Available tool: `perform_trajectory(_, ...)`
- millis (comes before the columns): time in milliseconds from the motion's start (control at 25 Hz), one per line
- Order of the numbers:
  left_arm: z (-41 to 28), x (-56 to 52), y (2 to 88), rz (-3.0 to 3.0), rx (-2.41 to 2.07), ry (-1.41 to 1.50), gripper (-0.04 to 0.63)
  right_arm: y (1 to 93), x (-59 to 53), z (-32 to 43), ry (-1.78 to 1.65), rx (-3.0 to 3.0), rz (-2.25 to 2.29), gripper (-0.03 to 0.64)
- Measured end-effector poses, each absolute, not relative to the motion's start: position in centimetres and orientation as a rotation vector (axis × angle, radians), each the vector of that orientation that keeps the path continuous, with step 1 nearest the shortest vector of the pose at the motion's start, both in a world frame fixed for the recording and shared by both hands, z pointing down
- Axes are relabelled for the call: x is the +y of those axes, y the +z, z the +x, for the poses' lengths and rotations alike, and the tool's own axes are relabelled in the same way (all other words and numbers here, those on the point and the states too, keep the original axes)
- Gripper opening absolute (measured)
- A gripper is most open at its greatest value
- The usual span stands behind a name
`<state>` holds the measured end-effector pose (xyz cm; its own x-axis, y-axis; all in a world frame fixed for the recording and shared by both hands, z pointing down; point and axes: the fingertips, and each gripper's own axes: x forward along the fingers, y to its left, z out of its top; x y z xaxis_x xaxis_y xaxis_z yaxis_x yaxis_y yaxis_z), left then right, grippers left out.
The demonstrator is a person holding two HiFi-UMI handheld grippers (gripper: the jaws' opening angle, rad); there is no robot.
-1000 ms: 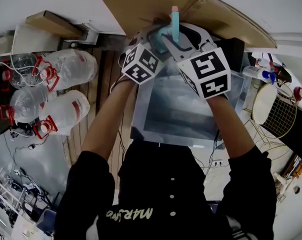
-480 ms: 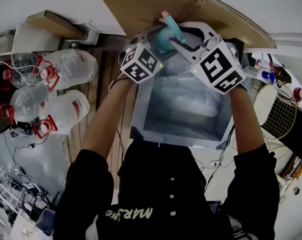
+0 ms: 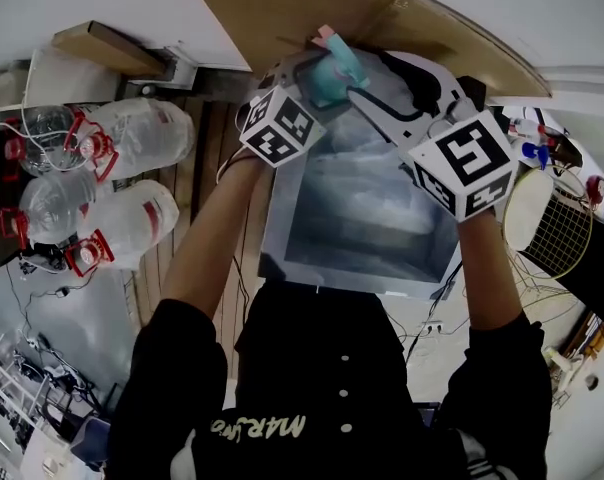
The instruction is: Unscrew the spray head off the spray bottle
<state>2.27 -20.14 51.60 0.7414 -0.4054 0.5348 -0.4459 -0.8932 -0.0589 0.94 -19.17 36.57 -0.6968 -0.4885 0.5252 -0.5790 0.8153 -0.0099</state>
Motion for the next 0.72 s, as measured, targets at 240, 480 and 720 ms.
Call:
perform_trajectory(240,2.2,-20.3,51.6,2.862,-0.707,0.851,0.396,35.2,-15.6,-1.4,0.452,-2.552,0.895,0.25)
perform_trajectory(480,2.3,-20.3,51.7,2.85,-0.723,0.851,0.396,38.7,-16.9,-1.9,0.561,-2.465,0.946,0.241)
perform_trajectory(720,2.3,-20.4,51.6,2.847,-0.728,0.85,0.396,39.6,-18.0,-1.5,0.473,-2.416,0.995,0.244)
